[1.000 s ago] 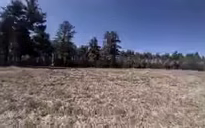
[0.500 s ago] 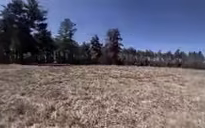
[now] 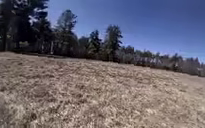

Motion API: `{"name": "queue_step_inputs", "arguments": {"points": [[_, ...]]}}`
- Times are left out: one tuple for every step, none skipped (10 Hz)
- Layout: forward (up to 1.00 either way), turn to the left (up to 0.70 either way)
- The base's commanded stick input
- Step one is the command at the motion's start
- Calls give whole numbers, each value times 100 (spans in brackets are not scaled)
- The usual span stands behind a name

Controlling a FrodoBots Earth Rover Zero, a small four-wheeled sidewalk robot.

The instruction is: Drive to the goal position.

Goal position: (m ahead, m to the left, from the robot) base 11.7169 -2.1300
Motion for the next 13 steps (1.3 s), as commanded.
{"name": "queue_step_inputs", "arguments": {"points": [[70, 0], [70, 0], [70, 0], [70, 0], [70, 0], [70, 0], [70, 0], [70, 0], [70, 0], [70, 0], [70, 0], [70, 0], [70, 0]]}}
